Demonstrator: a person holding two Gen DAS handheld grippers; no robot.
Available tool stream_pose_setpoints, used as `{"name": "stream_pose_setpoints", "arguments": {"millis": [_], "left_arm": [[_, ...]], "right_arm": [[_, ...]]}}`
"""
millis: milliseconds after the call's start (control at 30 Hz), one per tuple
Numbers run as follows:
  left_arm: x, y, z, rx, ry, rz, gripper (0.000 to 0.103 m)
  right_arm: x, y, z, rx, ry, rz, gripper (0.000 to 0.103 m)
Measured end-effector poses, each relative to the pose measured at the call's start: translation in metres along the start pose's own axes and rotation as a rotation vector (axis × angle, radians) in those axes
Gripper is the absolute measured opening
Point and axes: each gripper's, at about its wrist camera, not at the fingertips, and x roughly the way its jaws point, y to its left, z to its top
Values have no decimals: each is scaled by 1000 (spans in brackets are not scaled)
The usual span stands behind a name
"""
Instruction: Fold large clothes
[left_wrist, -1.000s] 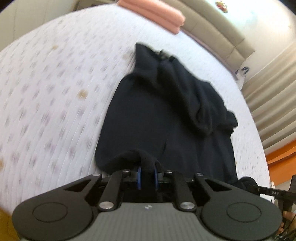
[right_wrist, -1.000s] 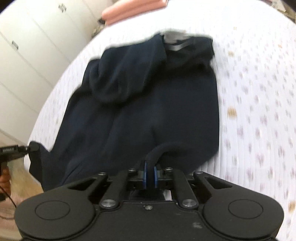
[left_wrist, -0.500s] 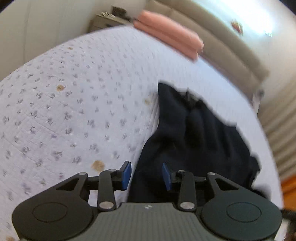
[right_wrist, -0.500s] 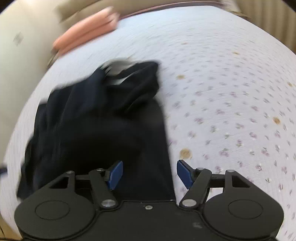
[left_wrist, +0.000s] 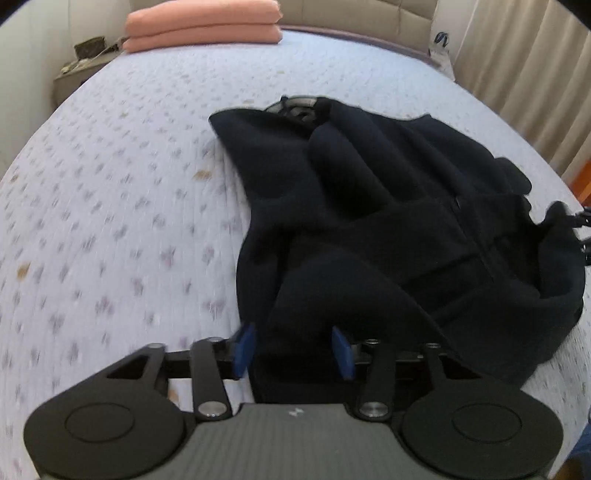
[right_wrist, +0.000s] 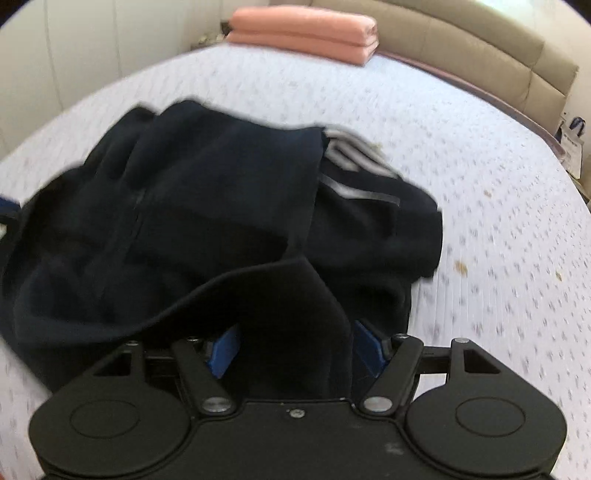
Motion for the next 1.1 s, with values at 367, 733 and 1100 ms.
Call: {"name": "stream_pose_setpoints", "arguments": {"millis": [367,733,1100], "left_arm": [[31,12,18,-23,46,-205,29],[-46,-11,7,2,-103,-114,12],[-101,-22,78,-182,-381,-144,12]], "right_arm": [[38,-28,12,311,58,175,20],[-59,-2,1,363,-89,105,13],[-114,-44,72,294,-338,41,11]]}}
